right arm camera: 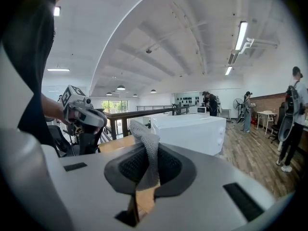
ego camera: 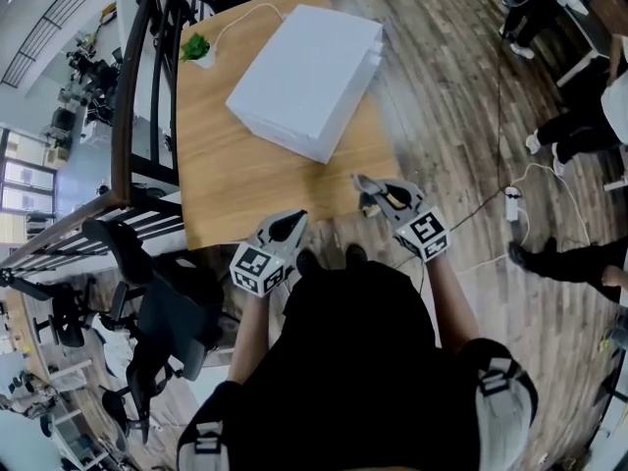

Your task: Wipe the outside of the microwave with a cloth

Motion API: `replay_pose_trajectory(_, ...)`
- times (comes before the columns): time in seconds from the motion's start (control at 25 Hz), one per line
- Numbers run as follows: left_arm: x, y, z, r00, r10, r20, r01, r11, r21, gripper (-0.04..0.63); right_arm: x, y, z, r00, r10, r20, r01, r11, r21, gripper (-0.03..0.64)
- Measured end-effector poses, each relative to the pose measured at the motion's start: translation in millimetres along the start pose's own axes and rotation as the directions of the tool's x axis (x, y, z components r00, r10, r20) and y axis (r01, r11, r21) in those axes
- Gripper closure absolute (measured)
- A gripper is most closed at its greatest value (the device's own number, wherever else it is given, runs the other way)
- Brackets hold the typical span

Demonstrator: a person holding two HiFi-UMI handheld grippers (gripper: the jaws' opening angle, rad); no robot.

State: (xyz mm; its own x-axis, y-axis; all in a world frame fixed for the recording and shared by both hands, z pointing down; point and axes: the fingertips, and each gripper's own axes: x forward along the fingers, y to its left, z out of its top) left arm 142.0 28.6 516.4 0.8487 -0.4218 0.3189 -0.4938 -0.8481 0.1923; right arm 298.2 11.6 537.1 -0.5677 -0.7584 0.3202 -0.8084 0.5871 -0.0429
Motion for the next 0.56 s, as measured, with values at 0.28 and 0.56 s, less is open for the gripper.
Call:
replay_pose_trajectory(0.28, 7.7, -8.7, -0.2, 1.0, -0.001, 0.0, 0.001, 1.0, 0.004, 0.6, -3.4, -1.5, -5.8, 1.0, 0.008, -0.004, -0.008, 1.0, -0.002, 0.591)
replay_pose_trajectory(0.56, 15.0, -5.6, -2.8, 1.0, 0.002, -0.002, -0.002, 1.0, -0.003, 0.6, -1.4, -9.0, -5.8, 1.0, 0.003, 0.002, -0.003, 1.0, 0.004, 0.591)
